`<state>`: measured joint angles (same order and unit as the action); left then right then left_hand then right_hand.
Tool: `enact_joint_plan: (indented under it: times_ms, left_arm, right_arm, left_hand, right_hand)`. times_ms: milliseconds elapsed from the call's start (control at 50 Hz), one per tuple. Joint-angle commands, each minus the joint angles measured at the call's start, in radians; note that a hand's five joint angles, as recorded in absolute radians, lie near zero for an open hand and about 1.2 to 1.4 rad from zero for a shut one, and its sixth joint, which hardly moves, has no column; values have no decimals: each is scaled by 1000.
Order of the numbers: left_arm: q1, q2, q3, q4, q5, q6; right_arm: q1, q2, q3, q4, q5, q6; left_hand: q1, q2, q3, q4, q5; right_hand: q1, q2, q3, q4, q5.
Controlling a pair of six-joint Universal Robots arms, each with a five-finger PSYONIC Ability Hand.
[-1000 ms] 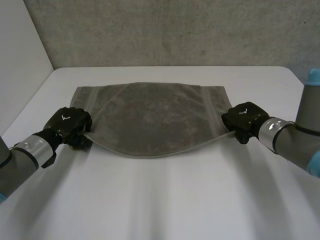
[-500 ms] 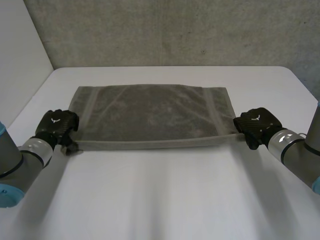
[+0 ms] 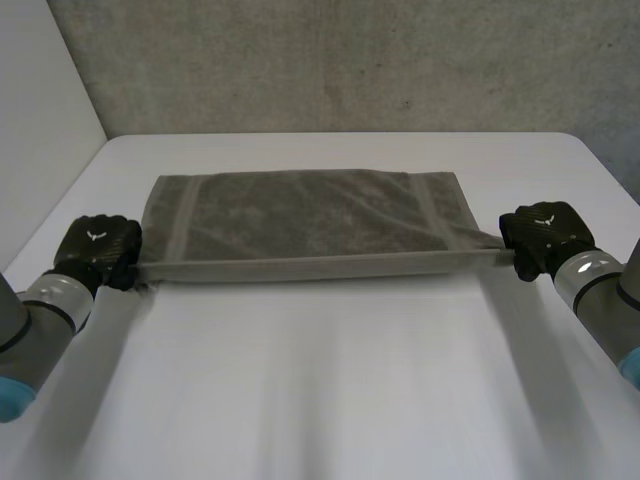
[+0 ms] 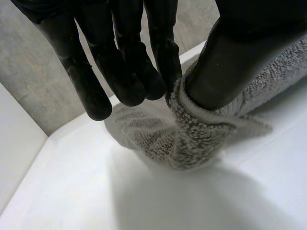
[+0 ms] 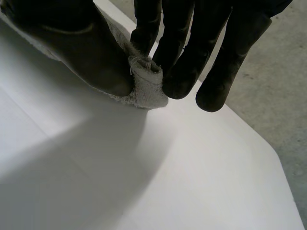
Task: Fold the towel.
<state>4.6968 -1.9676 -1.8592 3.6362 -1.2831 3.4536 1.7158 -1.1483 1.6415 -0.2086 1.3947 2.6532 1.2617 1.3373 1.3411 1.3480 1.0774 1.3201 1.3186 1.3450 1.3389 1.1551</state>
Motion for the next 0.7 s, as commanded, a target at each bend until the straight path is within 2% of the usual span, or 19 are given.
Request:
enact_joint_plan:
  times_ms: [20, 180, 280, 420, 460, 480, 520, 700]
  left_arm:
    - [5, 128, 0, -74, 4, -5]
    - [19, 314, 2, -111, 11, -5]
    - [19, 416, -1, -146, 13, -4]
    - [19, 519, -5, -240, 30, -2]
    - [20, 550, -23, -306, 71, -2]
    - [20, 550, -23, -306, 71, -2]
    - [25, 579, -49, -366, 129, -2]
    - [54, 599, -94, -415, 208, -2]
  right_arm:
    - [2, -60, -2, 6, 6, 8]
    - [-1, -200, -17, 40, -2, 2]
    - [-10, -300, -60, 181, -49, -9]
    - [-61, -358, -77, 328, -117, -47]
    - [-100, -402, -68, 415, -172, -114]
    - [-100, -403, -68, 416, -172, -114]
    - [-133, -445, -57, 484, -209, -168]
    - [-179, -499, -45, 592, -284, -249]
  left_hand:
    - [135, 59, 55, 48, 144]
    - [135, 59, 55, 48, 144]
    - [135, 59, 55, 48, 144]
    - [135, 59, 55, 48, 144]
    - [135, 59, 55, 48, 144]
    - [135, 59, 55, 48, 144]
    - [135, 59, 55, 48, 144]
    - [135, 59, 55, 48, 144]
  right_hand:
    - [76, 78, 51, 57, 67]
    - [76, 78, 51, 57, 67]
    - [76, 78, 51, 57, 67]
    - [76, 78, 51, 57, 67]
    - [76, 78, 51, 57, 67]
    - [76, 78, 51, 57, 67]
    - [76, 78, 51, 57, 67]
    - [76, 78, 51, 57, 67]
